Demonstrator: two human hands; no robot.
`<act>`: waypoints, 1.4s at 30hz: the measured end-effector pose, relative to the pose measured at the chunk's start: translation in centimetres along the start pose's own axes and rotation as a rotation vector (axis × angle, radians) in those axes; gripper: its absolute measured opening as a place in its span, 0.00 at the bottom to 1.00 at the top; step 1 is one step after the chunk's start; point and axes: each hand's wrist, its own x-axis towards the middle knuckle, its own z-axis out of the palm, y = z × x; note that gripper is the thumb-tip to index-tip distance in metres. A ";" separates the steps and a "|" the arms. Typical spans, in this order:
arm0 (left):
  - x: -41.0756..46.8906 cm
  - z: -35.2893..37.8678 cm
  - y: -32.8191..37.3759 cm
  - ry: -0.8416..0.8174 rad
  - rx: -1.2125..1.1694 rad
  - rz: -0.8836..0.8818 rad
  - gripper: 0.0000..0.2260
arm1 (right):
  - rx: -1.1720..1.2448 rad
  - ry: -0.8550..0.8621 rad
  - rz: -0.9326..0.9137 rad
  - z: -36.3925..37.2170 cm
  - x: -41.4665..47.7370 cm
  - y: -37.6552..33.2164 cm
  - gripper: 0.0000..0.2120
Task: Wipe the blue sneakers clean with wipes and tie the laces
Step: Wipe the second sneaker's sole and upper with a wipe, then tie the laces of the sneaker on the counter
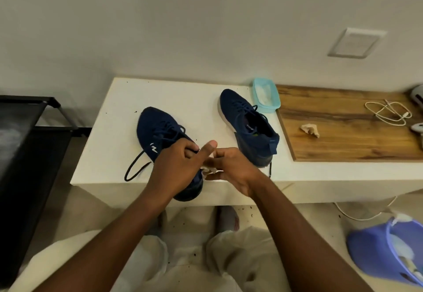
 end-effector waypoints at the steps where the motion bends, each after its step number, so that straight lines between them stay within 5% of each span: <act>1: -0.2 0.2 -0.1 0.010 -0.001 0.026 0.25 | 0.013 0.112 -0.011 0.1 0.2 0.7 0.11; 5: -0.9 0.5 -0.9 -0.042 0.120 0.151 0.17 | 0.062 0.325 -0.049 0.8 0.3 1.6 0.10; 9: -0.6 0.4 -1.5 0.057 0.117 0.188 0.10 | -0.107 0.226 -0.139 1.6 -0.1 1.8 0.06; 14: 0.6 0.0 -2.1 0.086 0.013 0.127 0.14 | -0.073 0.047 -0.134 1.1 -0.3 1.9 0.08; 21: 0.9 -0.1 -2.1 -0.015 -0.031 0.116 0.18 | -0.156 0.414 -0.347 2.4 3.8 0.7 0.07; 28: 1.1 -0.3 -2.6 0.111 -0.014 0.145 0.12 | -0.202 0.156 -0.191 1.0 1.1 1.4 0.08; 34: 1.8 -0.3 -1.9 0.222 0.050 0.224 0.17 | -0.109 0.375 -0.285 1.8 2.2 -0.1 0.06; 38: 1.0 -0.4 0.3 0.341 0.187 0.418 0.16 | 0.047 0.454 -0.352 0.8 0.2 -2.4 0.07; 42: 0.9 0.8 4.7 0.315 0.250 0.588 0.17 | -0.041 0.572 -0.371 -1.7 -0.4 -4.0 0.08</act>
